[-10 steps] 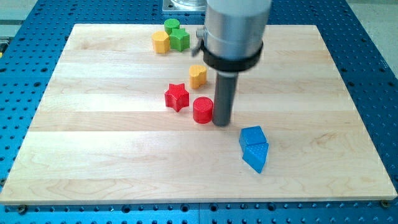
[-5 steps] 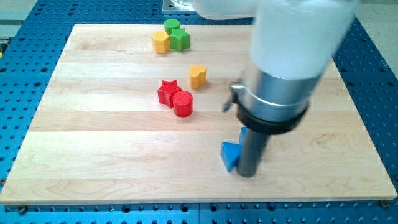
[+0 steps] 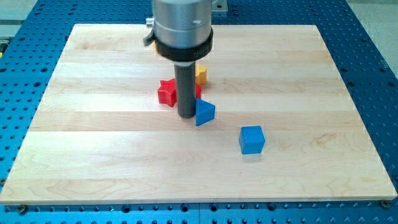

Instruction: Form a crescent with red and blue blocks

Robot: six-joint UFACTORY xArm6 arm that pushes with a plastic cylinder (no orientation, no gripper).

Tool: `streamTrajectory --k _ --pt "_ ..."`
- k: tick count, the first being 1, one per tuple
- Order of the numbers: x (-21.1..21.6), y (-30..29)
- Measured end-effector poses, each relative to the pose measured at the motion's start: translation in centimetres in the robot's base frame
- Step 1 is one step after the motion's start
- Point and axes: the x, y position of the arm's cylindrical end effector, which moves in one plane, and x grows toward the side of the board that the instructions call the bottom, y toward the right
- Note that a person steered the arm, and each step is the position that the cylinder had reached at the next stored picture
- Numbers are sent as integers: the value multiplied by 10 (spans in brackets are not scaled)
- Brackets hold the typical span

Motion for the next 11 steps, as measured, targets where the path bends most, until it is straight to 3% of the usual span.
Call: streamTrajectory --k 1,2,3,4,5,6,7,8,9,10,11 --pt "48 35" --pt "64 54" --pt "22 100" --pt "16 100" --pt "94 129" --pt "102 64" --pt "60 11" --pt "130 -15" --pt "90 -52" --pt "6 8" --pt "26 -15"
